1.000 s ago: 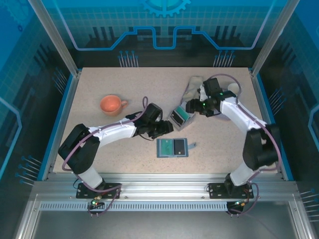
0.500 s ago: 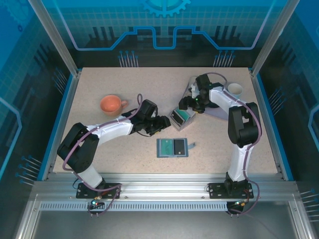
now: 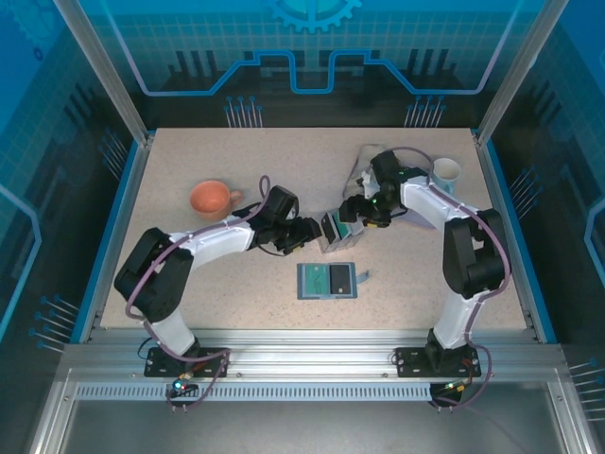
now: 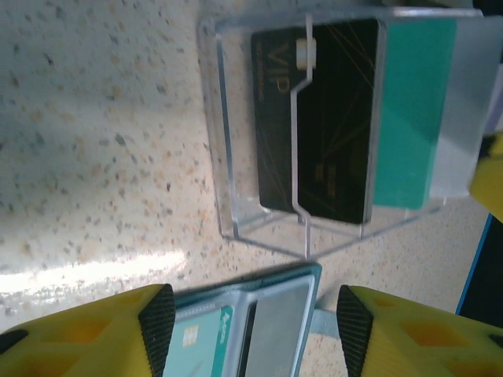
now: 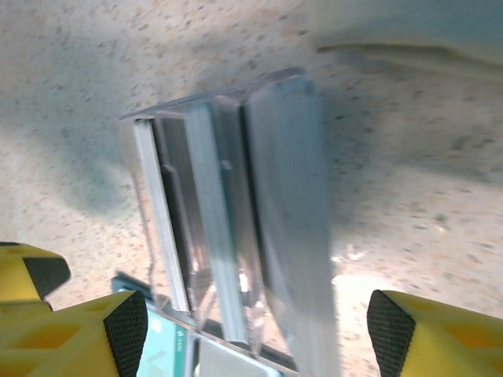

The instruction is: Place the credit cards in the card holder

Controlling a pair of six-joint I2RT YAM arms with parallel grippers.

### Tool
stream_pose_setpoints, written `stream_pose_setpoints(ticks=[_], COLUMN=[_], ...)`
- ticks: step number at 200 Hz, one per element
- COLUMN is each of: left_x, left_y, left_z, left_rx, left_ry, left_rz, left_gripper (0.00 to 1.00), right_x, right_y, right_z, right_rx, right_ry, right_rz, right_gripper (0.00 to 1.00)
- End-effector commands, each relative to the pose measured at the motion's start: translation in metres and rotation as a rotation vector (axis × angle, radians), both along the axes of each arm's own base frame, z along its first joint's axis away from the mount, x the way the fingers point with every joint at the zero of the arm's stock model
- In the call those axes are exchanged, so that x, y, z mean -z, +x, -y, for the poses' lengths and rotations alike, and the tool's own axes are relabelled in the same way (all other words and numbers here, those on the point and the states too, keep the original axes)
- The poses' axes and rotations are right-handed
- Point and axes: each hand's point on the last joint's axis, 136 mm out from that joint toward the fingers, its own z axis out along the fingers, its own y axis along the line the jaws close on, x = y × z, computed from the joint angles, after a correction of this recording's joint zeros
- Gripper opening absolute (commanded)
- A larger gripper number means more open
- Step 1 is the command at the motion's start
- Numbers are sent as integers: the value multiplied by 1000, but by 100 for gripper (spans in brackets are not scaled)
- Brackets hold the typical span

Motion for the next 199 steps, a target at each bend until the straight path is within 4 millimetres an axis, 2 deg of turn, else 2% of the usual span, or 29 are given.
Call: stream_pose_setpoints(ticks=[1,33,71,102,149,199], left_x=[1,12,25,40,61,71], left_y=[16,35,43,40,33,27], left_z=[5,19,26,23,20,15], left_rx=[-2,10,-5,-16,-17,-25], left_ry=[-5,-7,-7,12,27,44], left_rz=[-38,-84,-118,-152,-196,-212], left_gripper=[57,55,50,44,41,39], right_x=[-12,-13,-13,-9,0,8], right_y=[3,7,13,17,22,26], right_z=[22,25,20,17,15,13], right_rx=[-3,-55,-117,-153,-175,-199], right_ry=[-164,-295,-415,-470,-523,-552], right_rz=[70,108,152,157,148,139], right_gripper=[77,75,72,69,68,68])
